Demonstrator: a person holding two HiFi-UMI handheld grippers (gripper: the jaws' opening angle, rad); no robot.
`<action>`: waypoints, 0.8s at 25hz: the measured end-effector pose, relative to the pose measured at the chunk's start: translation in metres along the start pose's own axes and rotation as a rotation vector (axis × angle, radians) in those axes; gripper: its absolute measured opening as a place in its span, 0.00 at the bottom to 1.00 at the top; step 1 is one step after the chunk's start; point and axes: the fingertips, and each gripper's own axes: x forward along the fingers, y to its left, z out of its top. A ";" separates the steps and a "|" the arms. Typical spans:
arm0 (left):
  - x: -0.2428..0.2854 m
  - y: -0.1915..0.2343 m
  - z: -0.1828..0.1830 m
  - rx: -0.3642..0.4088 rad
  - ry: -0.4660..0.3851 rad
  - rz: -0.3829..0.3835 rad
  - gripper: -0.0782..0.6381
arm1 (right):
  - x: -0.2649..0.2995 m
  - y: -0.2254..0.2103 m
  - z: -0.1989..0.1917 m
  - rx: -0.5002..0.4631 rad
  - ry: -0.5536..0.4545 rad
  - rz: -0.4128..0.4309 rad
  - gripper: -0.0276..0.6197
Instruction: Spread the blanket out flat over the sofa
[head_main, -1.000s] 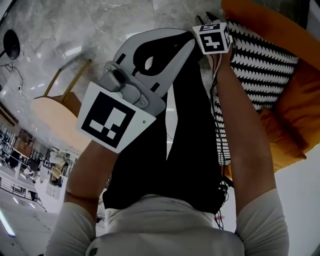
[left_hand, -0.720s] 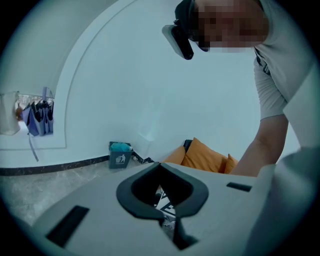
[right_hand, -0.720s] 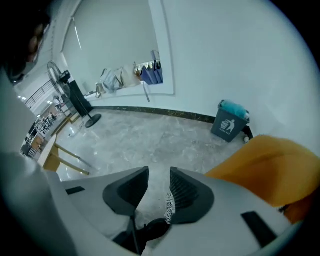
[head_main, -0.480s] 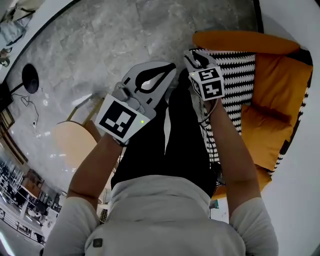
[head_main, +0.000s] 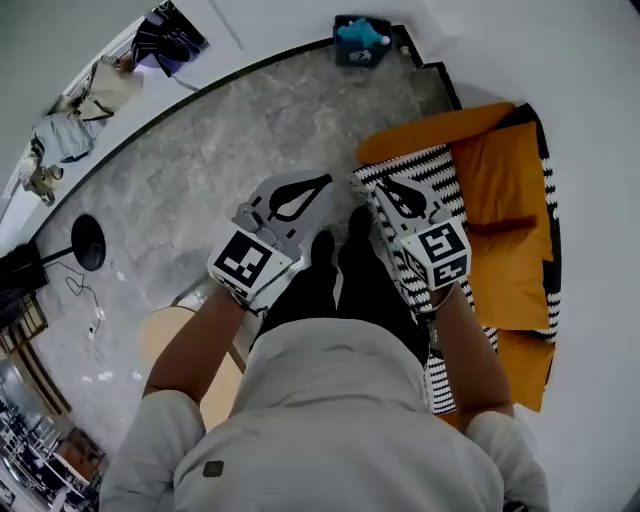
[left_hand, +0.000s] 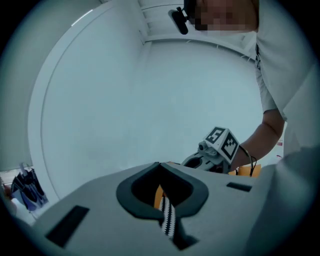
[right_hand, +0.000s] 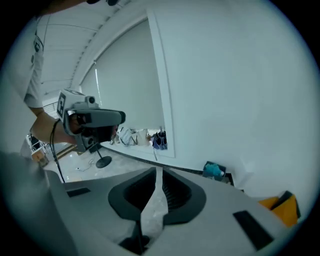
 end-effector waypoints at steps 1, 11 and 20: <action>-0.007 -0.004 0.014 0.010 -0.012 -0.003 0.12 | -0.018 0.005 0.016 -0.017 -0.028 -0.013 0.13; -0.073 -0.066 0.101 0.143 -0.159 -0.075 0.12 | -0.166 0.040 0.098 -0.115 -0.284 -0.202 0.10; -0.077 -0.116 0.119 0.165 -0.170 -0.156 0.12 | -0.237 0.067 0.094 -0.128 -0.348 -0.277 0.09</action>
